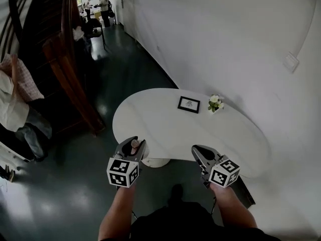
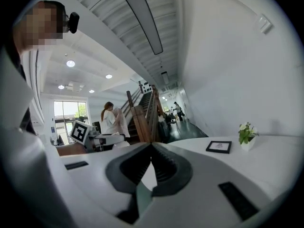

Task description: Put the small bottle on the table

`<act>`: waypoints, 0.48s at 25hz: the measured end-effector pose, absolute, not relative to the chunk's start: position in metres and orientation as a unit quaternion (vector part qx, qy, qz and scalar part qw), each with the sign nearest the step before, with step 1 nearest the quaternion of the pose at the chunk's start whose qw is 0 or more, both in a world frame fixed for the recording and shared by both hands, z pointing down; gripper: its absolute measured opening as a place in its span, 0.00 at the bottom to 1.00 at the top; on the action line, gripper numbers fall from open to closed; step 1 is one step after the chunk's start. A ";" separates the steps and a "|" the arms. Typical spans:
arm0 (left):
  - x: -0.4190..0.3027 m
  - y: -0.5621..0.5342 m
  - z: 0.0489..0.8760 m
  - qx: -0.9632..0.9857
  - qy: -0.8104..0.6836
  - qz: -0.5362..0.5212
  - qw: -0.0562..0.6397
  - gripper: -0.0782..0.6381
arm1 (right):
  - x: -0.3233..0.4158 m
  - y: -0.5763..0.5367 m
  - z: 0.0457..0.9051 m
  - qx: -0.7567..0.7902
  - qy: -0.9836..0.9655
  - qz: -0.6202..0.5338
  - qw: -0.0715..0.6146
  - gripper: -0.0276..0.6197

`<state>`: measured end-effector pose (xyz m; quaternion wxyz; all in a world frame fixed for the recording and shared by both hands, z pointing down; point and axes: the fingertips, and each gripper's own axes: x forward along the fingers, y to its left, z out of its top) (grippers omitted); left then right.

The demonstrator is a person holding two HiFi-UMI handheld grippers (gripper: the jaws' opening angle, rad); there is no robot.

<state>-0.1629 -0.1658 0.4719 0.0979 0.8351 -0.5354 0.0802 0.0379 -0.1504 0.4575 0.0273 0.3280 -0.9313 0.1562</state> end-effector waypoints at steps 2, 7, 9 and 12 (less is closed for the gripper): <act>-0.155 -0.185 0.475 0.834 -0.535 0.082 0.103 0.30 | 0.042 -0.173 0.459 0.318 -0.934 0.158 0.025 0.06; -0.140 -0.226 0.479 0.824 -0.548 0.098 0.105 0.30 | 0.060 -0.223 0.472 0.307 -0.936 0.171 0.019 0.06; -0.133 -0.241 0.480 0.823 -0.549 0.104 0.103 0.30 | 0.068 -0.238 0.480 0.301 -0.937 0.175 0.020 0.06; -0.123 -0.262 0.481 0.823 -0.549 0.101 0.106 0.30 | 0.081 -0.256 0.492 0.300 -0.935 0.186 0.021 0.06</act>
